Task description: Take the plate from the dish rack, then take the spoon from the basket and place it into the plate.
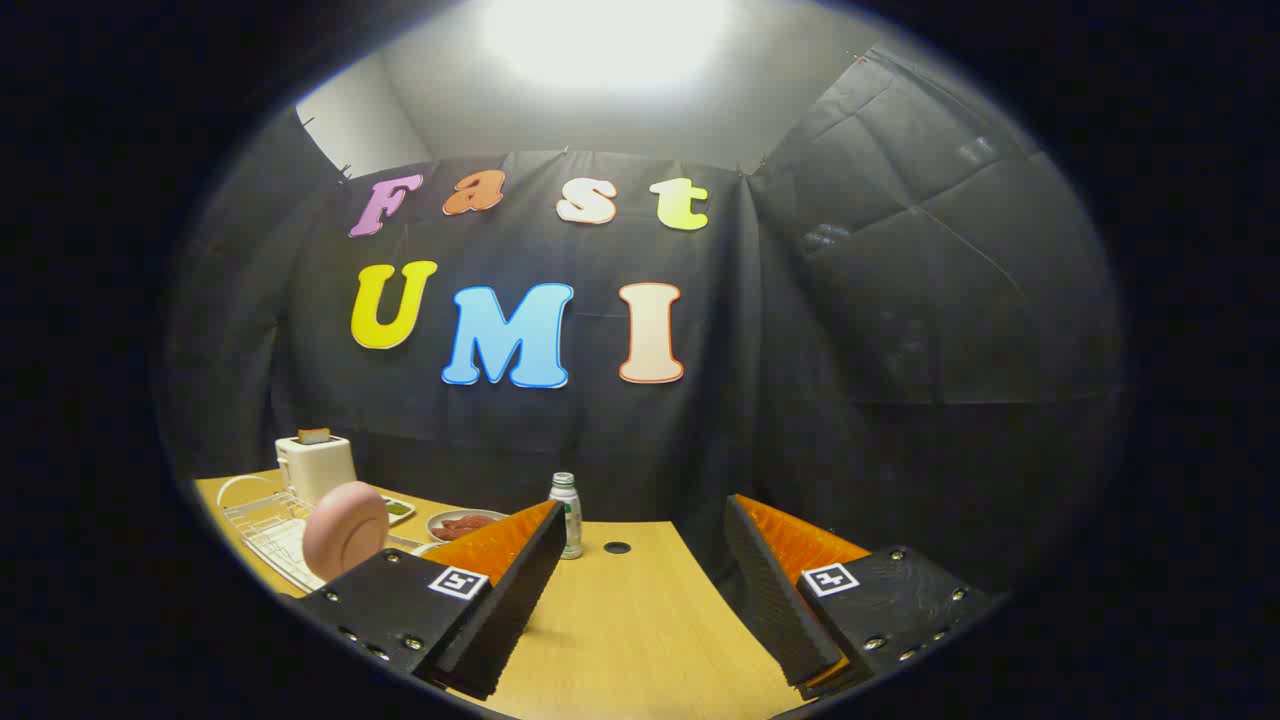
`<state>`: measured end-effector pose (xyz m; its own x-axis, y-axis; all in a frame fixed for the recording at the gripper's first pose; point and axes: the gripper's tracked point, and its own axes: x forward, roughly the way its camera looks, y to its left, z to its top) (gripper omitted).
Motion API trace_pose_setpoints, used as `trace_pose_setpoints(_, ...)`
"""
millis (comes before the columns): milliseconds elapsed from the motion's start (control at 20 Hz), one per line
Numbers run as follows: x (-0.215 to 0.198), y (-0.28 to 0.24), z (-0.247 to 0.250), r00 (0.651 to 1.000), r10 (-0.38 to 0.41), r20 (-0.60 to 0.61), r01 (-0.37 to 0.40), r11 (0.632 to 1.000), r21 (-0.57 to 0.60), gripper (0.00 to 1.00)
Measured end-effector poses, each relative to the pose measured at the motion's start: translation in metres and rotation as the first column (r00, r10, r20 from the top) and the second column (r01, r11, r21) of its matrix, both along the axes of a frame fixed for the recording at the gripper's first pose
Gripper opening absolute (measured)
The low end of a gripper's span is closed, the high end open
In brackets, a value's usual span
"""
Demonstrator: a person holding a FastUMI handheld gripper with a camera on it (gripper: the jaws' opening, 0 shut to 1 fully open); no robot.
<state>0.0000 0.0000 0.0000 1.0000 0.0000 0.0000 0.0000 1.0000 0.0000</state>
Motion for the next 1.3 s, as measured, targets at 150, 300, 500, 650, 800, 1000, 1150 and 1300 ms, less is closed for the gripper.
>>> trace_pose_setpoints(150, -0.011, 0.045, 0.022, 0.997, 0.075, -0.010, -0.075, 0.997, 0.031, 0.98)
trace_pose_setpoints(300, -0.012, 0.087, 0.049, 0.988, 0.156, -0.014, -0.154, 0.984, 0.093, 0.98)
trace_pose_setpoints(500, 0.002, 0.122, 0.076, 0.971, 0.238, 0.002, -0.236, 0.964, 0.118, 0.98)
trace_pose_setpoints(650, 0.011, 0.136, 0.088, 0.964, 0.266, 0.017, -0.265, 0.955, 0.135, 0.98)
trace_pose_setpoints(800, 0.024, 0.148, 0.096, 0.962, 0.271, 0.029, -0.273, 0.953, 0.135, 0.98)
trace_pose_setpoints(1000, 0.039, 0.168, 0.090, 0.953, 0.302, -0.010, -0.298, 0.946, 0.127, 0.98)
trace_pose_setpoints(1150, 0.055, 0.185, 0.078, 0.938, 0.336, -0.082, -0.325, 0.938, 0.120, 0.98)
trace_pose_setpoints(1300, 0.073, 0.205, 0.057, 0.905, 0.380, -0.192, -0.360, 0.924, 0.130, 0.99)
